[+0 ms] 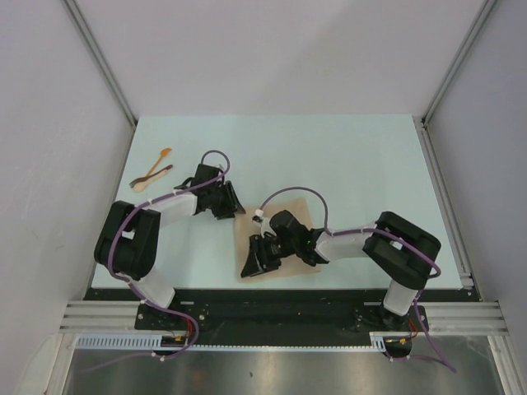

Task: Fold the napkin into a case and place the utensils inside
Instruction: Smooth out the square-folded napkin at the center of the board.

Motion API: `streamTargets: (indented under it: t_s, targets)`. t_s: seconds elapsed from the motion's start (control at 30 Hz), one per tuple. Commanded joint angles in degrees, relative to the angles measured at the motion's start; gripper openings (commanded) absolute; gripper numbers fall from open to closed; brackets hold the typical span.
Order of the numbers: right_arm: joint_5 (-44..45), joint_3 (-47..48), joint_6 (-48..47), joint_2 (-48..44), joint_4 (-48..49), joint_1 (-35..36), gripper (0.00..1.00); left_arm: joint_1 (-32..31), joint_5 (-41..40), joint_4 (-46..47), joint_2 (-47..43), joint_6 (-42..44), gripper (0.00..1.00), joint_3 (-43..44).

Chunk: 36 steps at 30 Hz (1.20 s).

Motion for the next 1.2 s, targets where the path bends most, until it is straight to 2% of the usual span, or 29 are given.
streamTargets:
  t_s: [0.0,0.13,0.23,0.27,0.33,0.37,0.47,0.6,0.63,0.7,0.73,0.8,0.9,0.93,0.97,1.03,1.07,1.1,1.17]
  targets:
    - [3.39,-3.29,-4.43,-9.94,-7.87,-3.03,0.53,-0.17,-1.51,-2.02,-3.15,0.50,0.46,2.39]
    - [7.88,-8.22,-5.84,-19.78,-17.26,-8.47,0.52,-0.17,-2.30,-1.68,-2.90,0.85,0.47,2.30]
    - [10.08,-13.48,-4.45,-26.73,-19.65,-12.08,0.49,-0.09,-1.95,-1.94,0.26,1.11,0.36,4.05]
    - [10.69,-14.90,-3.65,-28.14,-19.66,-13.14,0.41,-0.09,-1.95,-1.76,0.97,0.94,0.36,4.84]
    - [12.45,-19.28,-1.81,-31.92,-19.66,-16.12,0.34,-0.17,-1.60,-0.89,2.29,0.85,0.31,5.55]
    - [12.72,-20.70,-0.84,-33.06,-19.66,-17.01,0.25,-0.09,-1.51,-0.54,3.42,0.59,0.31,5.90]
    - [14.47,-26.24,1.09,-35.10,-18.35,-19.82,0.16,-0.17,-0.72,0.70,5.89,0.41,0.27,7.65]
    - [13.87,-30.38,0.75,-34.05,-15.00,-22.73,0.13,-0.44,-1.77,-2.80,6.69,1.37,0.24,10.30]
    - [12.82,-30.21,0.14,-33.69,-15.26,-23.17,0.12,-0.35,-2.47,-3.51,5.47,1.46,0.28,9.95]
    - [11.49,-29.07,-1.35,-34.39,-16.66,-23.52,0.14,-0.35,-4.05,-4.40,0.66,1.11,0.40,7.06]
    - [11.23,-28.37,-2.06,-35.87,-17.63,-23.61,0.15,-0.35,-4.84,-4.49,-1.12,1.37,0.49,6.09]
    - [12.01,-25.30,-3.98,-37.46,-21.83,-23.70,0.19,-0.35,-6.86,-6.59,-6.63,1.81,0.52,4.50]
    - [14.03,-19.86,-7.32,-38.62,-25.54,-24.57,0.33,-0.61,-11.61,-9.23,-12.10,3.13,0.54,3.36]
    - [14.30,-18.44,-8.03,-38.09,-25.37,-25.19,0.42,-0.79,-12.06,-9.41,-14.90,3.13,0.54,3.01]
    - [13.52,-17.21,-8.56,-35.82,-25.02,-26.24,0.45,-0.79,-11.10,-8.80,-15.72,3.05,0.53,2.31]
    - [12.02,-13.78,-9.62,-32.65,-21.43,-29.66,0.49,-0.79,-8.30,-6.70,-15.73,1.47,0.43,1.16]
    - [10.54,-12.73,-9.62,-28.20,-20.46,-30.72,0.49,-0.88,-4.63,-4.51,-14.85,0.85,0.39,0.55]
    - [9.48,-9.84,-9.71,-25.98,-16.71,-31.69,0.48,-1.14,-3.46,-3.79,-13.37,0.41,0.31,0.63]
    - [6.75,-7.02,-9.89,-19.14,-14.22,-33.89,0.44,-2.02,-0.91,-2.39,-8.54,-0.29,0.23,1.41]
